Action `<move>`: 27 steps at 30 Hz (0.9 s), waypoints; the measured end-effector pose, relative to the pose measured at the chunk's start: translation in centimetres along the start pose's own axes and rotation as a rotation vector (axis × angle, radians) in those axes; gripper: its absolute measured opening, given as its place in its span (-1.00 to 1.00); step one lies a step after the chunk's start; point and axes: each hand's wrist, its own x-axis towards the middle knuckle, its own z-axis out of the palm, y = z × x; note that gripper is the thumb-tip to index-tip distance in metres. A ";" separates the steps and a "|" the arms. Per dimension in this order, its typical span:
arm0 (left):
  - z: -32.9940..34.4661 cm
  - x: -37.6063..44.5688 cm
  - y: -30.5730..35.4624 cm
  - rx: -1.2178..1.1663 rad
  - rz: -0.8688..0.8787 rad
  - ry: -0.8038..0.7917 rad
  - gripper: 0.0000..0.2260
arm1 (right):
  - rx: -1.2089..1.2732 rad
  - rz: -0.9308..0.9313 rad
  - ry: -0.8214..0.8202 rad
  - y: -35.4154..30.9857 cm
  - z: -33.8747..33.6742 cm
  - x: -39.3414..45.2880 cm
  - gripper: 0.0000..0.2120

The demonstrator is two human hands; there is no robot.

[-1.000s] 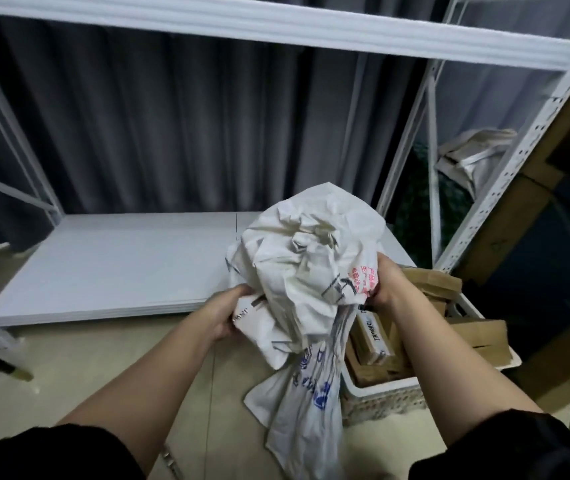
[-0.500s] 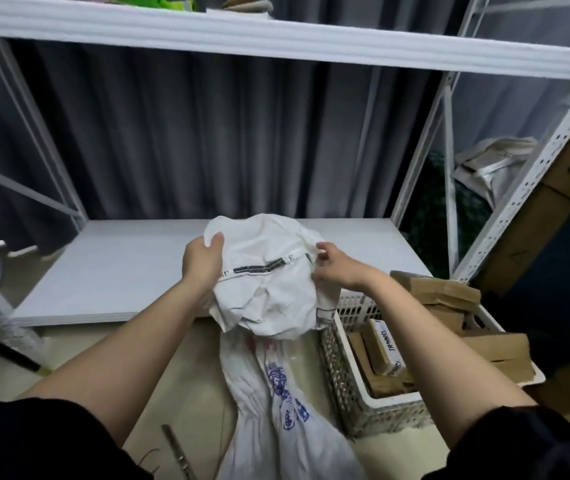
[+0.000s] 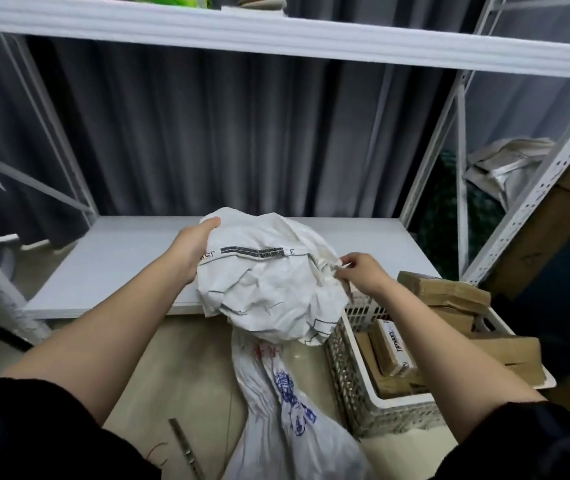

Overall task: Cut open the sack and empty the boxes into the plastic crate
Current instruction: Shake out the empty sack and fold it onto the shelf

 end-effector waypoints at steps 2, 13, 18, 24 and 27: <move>-0.7 0.3 0.2 0.188 0.040 0.078 -0.72 | 0.098 -0.031 0.140 0.1 -1.9 0.3 -0.86; -4.3 -0.8 1.6 0.849 0.021 -0.035 -0.82 | 0.052 -0.067 0.843 -2.4 -8.4 -1.2 -0.85; -2.2 -1.3 2.1 0.471 -0.088 -0.085 -0.83 | -0.209 -0.423 -0.083 -4.8 -5.1 -2.0 -0.84; -2.5 -0.9 1.5 0.299 -0.201 -0.099 -0.85 | -0.593 -0.432 -0.155 -1.9 -1.7 -2.4 -0.31; -3.3 -0.2 1.2 0.263 -0.226 -0.083 -0.83 | -0.894 -0.661 0.088 -1.2 -1.0 -2.5 -0.45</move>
